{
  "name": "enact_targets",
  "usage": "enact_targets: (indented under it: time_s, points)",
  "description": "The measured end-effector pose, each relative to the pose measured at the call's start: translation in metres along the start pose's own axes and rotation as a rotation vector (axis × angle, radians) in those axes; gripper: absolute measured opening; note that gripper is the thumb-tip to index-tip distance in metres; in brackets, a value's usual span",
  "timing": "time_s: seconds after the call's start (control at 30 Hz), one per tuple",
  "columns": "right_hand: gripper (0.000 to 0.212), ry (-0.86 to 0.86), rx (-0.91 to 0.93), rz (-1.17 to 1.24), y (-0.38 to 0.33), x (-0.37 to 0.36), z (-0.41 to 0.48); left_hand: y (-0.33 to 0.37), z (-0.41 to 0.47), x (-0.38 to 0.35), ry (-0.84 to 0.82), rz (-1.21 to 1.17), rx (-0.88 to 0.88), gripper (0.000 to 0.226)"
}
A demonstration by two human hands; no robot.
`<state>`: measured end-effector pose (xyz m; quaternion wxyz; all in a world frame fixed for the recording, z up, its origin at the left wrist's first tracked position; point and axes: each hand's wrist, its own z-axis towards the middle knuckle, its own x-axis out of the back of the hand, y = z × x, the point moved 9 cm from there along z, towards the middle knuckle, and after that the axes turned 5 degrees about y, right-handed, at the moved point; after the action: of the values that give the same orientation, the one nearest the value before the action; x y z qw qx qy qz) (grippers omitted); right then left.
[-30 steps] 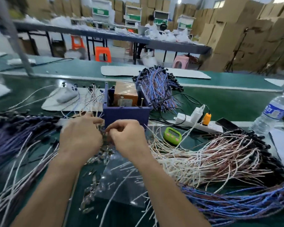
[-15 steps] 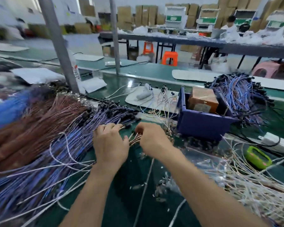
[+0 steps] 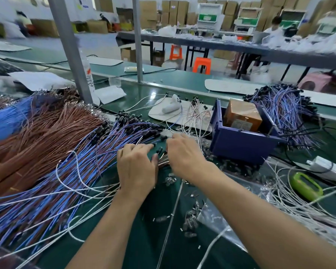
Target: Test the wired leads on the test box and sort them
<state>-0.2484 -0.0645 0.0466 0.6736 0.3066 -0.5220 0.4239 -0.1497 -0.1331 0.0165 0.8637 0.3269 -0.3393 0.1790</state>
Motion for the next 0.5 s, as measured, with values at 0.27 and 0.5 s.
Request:
enact_targets:
  time_s: [0.27, 0.5]
  points:
    - [0.026, 0.393, -0.283, 0.211, 0.051, 0.086, -0.039, 0.025, -0.009, 0.017, -0.047, -0.463, -0.041, 0.029]
    - [0.024, 0.375, -0.582, 0.858, 0.149, 0.103, -0.115, 0.038, -0.014, 0.008, -0.19, -0.902, 0.177, 0.034]
